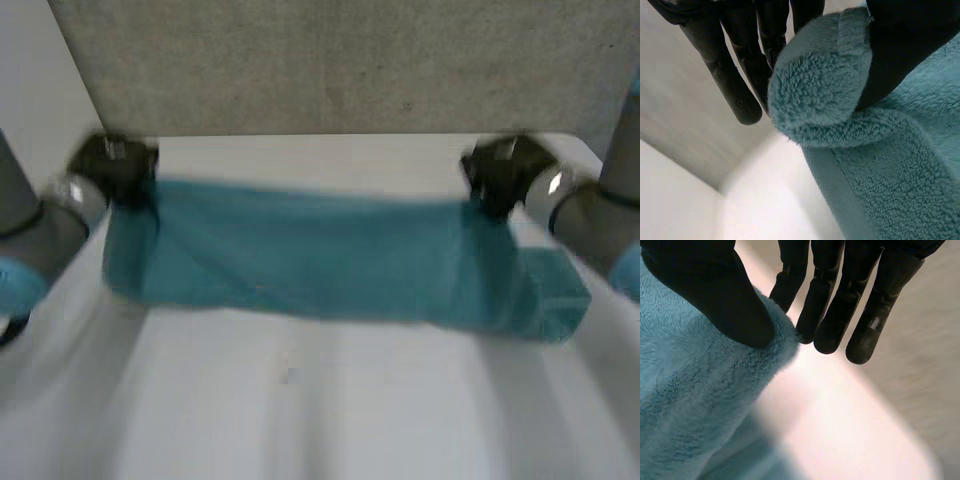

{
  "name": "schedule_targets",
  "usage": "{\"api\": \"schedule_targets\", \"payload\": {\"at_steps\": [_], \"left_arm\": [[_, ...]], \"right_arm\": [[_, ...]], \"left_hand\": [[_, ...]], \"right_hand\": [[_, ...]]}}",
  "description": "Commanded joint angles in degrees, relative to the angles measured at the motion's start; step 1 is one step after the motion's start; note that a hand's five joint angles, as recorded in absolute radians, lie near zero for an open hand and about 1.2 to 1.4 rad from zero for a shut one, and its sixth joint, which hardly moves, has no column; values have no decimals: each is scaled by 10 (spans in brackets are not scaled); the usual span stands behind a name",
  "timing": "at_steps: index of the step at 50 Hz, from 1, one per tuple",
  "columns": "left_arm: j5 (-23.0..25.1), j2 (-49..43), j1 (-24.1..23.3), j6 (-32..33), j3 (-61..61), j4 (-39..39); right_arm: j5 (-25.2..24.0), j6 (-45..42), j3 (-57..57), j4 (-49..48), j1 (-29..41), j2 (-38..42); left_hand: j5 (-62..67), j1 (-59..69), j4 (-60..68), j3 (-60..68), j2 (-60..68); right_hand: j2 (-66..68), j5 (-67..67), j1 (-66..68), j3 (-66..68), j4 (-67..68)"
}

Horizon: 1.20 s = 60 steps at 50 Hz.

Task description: Fold the laundry

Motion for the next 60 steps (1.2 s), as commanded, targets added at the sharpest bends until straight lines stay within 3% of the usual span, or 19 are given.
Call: {"api": "schedule_targets", "payload": {"at_steps": [1,4,10,21,22,28,29,31,32,34,35,40,44,47,49,53,56,57,60], "left_arm": [[-41,-13,-40,-7,236,173],[-46,26,-55,-23,242,258],[-46,74,-56,-74,143,279],[-36,93,-43,-104,-101,278],[-32,92,-42,-101,-162,281],[-32,87,-42,-99,-237,287],[-32,84,-41,-99,-257,287],[-32,80,-41,-99,-282,286],[-32,79,-41,-98,-293,286],[-32,79,-40,-98,-304,285],[-32,79,-40,-98,-304,285],[-32,85,-23,-99,-306,281],[-32,103,-12,-99,-306,280],[-32,115,-5,-99,-306,280],[-32,116,-3,-100,-306,280],[-32,120,3,-100,-310,278],[-31,121,3,-100,-318,278],[-31,121,2,-100,-319,278],[-32,121,-1,-100,-320,278]], "right_arm": [[72,70,-203,-151,20,-13],[65,84,-175,-217,24,-82],[14,80,-25,-245,18,-161],[-8,19,220,-233,17,-184],[-10,-5,285,-234,19,-183],[-6,-28,398,-231,24,-163],[-5,-28,416,-229,25,-147],[-3,-29,423,-226,26,-134],[-3,-29,423,-226,26,-133],[0,-22,422,-221,19,-126],[-1,-20,418,-220,16,-133],[-1,12,400,-222,-8,-177],[-11,69,389,-213,-79,-206],[-46,92,387,-199,-113,-207],[-100,81,381,-177,-134,-205],[-151,40,360,-145,-177,-189],[-157,29,354,-136,-186,-177],[-160,-19,320,-92,-206,-120],[-158,-52,288,-43,-208,-89]], "left_hand": [[157,158,115,123,113],[157,158,115,123,113],[157,158,115,123,113],[157,158,115,123,113],[157,158,115,123,113],[157,158,115,123,113],[157,158,115,123,113],[157,158,115,123,113],[157,158,115,123,113],[157,158,115,123,113],[157,158,115,123,113],[157,158,115,123,113],[157,158,115,123,113],[157,158,115,123,113],[157,158,115,123,113],[157,158,115,123,113],[157,158,115,123,113],[157,158,115,123,113],[157,158,115,123,113]], "right_hand": [[124,137,247,117,116],[124,137,247,117,116],[124,137,247,117,116],[124,137,247,117,116],[124,137,247,117,116],[124,137,247,117,116],[-72,-59,52,-79,-80],[-303,-290,-180,-310,-311],[-304,-291,-181,-311,-312],[-547,-534,-423,-553,-555],[-576,-563,-453,-583,-584],[-576,-563,-453,-583,-584],[-576,-563,-453,-583,-584],[-576,-563,-453,-583,-584],[-542,-529,-418,-548,-550],[-506,-493,-383,-513,-514],[-493,-480,-369,-499,-501],[-431,-418,-308,-438,-439],[-400,-387,-277,-407,-408]]}}
